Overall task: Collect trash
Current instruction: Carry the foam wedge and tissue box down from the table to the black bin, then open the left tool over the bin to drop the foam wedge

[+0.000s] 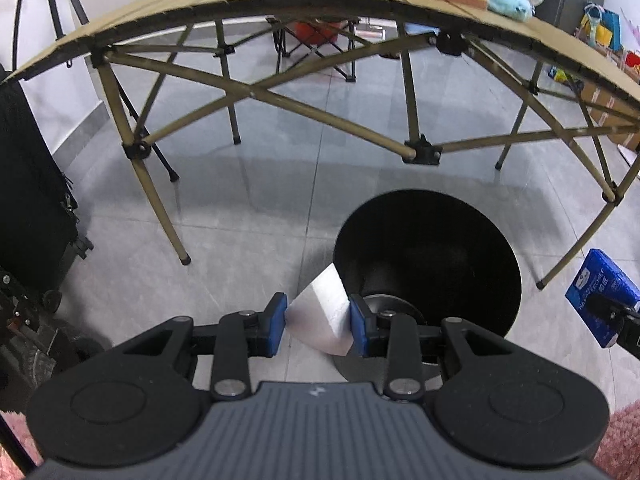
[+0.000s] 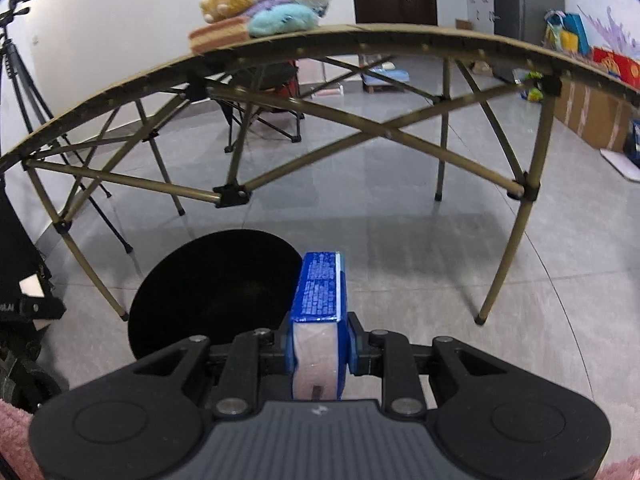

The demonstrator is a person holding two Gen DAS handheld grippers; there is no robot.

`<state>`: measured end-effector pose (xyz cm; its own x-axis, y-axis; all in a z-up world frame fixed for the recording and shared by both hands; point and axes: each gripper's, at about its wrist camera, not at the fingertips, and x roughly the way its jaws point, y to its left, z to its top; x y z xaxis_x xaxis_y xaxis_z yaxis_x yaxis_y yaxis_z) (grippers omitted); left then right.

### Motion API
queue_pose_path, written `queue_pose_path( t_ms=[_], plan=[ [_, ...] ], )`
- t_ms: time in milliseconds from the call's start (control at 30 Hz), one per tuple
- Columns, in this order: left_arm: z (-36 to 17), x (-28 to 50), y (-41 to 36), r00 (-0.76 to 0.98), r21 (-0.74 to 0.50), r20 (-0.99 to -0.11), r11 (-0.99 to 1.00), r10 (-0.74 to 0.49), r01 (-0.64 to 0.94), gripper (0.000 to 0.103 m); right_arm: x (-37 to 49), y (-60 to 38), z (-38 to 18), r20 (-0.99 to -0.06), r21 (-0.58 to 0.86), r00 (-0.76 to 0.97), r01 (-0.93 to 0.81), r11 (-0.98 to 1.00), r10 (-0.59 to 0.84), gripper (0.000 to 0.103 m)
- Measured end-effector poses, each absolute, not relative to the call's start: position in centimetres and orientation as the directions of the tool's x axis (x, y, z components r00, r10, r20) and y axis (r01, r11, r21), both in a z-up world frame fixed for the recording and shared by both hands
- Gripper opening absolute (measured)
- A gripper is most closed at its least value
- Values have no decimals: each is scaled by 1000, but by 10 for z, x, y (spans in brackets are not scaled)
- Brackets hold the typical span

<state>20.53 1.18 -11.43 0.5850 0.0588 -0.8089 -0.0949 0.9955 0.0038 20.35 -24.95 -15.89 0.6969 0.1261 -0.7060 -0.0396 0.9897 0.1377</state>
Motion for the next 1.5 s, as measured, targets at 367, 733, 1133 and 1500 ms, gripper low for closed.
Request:
queue_pose_path(
  t_ms=[367,733,1133,1500],
  plan=[
    [-130,218,1,485,32,-872,996,67,-81,34,213,-257,-173,-743,145,660,-5,989,112,23],
    [-135,232,-17,460,28,-887,999,46,-47,34,226,-264,-197,-792,159,600,30,987,110,23],
    [-147,253,-36,424,38,-905,999,49,-34,34,237,-273,-216,-820,171,561,46,984,116,23],
    [-158,271,-63,396,56,-917,998,50,3,34,242,-285,-225,-824,198,551,67,978,129,23]
  ],
)
